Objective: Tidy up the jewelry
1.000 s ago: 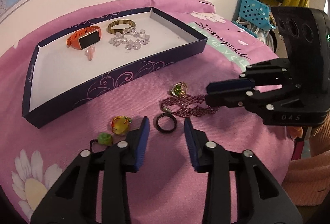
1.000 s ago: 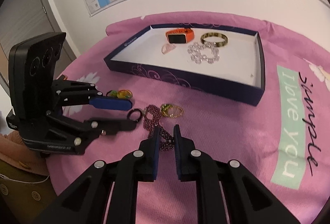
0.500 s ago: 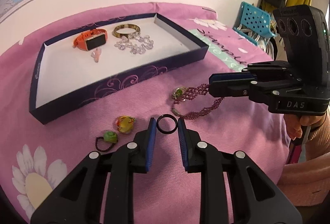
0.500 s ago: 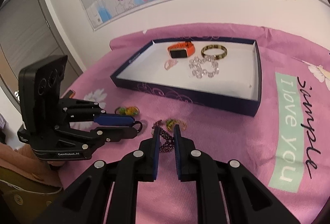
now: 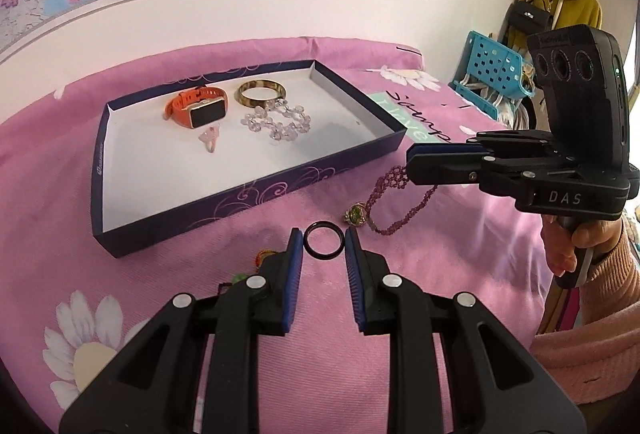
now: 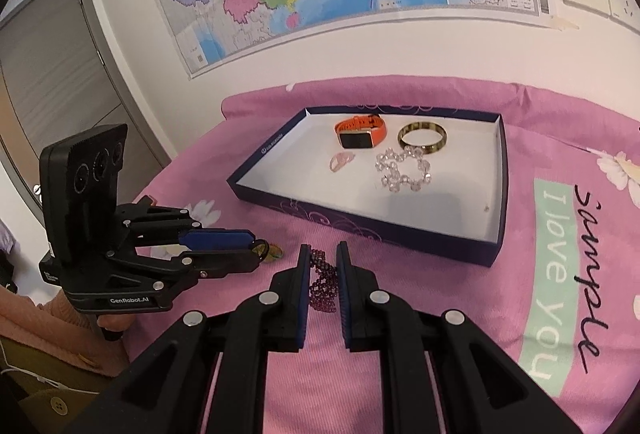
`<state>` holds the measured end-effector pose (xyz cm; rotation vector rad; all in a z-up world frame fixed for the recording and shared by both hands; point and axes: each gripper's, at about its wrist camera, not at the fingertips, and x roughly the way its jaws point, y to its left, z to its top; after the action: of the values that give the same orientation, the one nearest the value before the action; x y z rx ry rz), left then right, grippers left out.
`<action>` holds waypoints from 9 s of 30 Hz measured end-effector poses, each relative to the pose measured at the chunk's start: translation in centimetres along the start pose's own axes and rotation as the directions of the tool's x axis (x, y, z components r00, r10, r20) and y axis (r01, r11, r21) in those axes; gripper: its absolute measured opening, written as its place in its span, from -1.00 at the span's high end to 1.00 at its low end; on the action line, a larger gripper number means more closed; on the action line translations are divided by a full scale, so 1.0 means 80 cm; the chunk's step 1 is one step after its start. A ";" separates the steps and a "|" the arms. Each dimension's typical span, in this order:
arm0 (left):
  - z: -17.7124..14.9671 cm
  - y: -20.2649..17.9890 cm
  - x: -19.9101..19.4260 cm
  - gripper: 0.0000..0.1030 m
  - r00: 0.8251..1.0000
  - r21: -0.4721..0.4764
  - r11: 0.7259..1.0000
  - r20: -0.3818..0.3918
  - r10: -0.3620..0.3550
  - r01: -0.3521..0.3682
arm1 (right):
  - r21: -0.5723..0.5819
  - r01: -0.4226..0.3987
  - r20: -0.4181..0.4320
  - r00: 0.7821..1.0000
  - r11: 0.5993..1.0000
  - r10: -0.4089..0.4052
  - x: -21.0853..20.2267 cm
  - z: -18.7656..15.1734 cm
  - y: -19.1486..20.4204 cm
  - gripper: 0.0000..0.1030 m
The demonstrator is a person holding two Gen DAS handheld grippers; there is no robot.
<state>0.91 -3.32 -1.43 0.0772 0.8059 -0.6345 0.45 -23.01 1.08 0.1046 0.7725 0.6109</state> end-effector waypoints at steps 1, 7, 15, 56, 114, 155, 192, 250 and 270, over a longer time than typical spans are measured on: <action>0.000 0.001 -0.002 0.58 1.000 -0.001 1.000 0.003 -0.001 0.001 | -0.002 0.000 0.004 1.000 1.000 0.000 0.000 0.002 0.001 0.78; 0.003 0.005 -0.007 0.58 1.000 -0.006 1.000 0.016 0.006 -0.006 | -0.008 -0.006 0.020 1.000 1.000 0.006 -0.002 0.012 0.003 0.78; 0.016 0.015 -0.011 0.58 0.999 -0.008 0.999 0.037 0.035 -0.035 | -0.015 -0.008 0.039 0.999 1.000 0.009 0.003 0.030 0.001 0.78; 0.070 0.069 0.040 0.58 0.991 -0.034 0.990 0.011 0.135 -0.135 | 0.132 -0.026 0.035 0.999 0.991 0.022 0.078 0.083 -0.060 0.78; 0.077 0.092 0.104 0.52 0.978 -0.065 0.979 -0.097 0.184 -0.191 | 0.250 0.083 -0.033 0.996 0.965 -0.078 0.113 0.063 -0.106 0.66; -0.025 0.065 -0.012 0.11 0.995 -0.117 0.988 0.001 0.102 -0.101 | -0.110 0.209 -0.144 0.964 0.972 -0.223 0.086 -0.021 0.018 0.37; -0.029 0.067 -0.007 0.06 0.997 -0.137 0.987 -0.012 0.082 -0.082 | -0.076 0.170 -0.126 0.976 0.983 -0.178 0.055 -0.025 0.006 0.63; -0.033 0.053 0.014 0.67 0.988 -0.057 0.989 -0.079 0.130 -0.135 | -0.138 0.061 -0.182 0.980 0.988 -0.086 0.056 -0.045 0.044 0.36; -0.033 0.049 0.012 0.43 0.991 -0.045 0.992 -0.070 0.117 -0.121 | -0.167 0.081 -0.161 0.981 0.983 -0.108 0.051 -0.045 0.054 0.85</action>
<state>1.92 0.19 -4.62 0.1016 0.8746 -0.5012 -1.79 -17.66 -2.76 -0.1325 0.8843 0.5940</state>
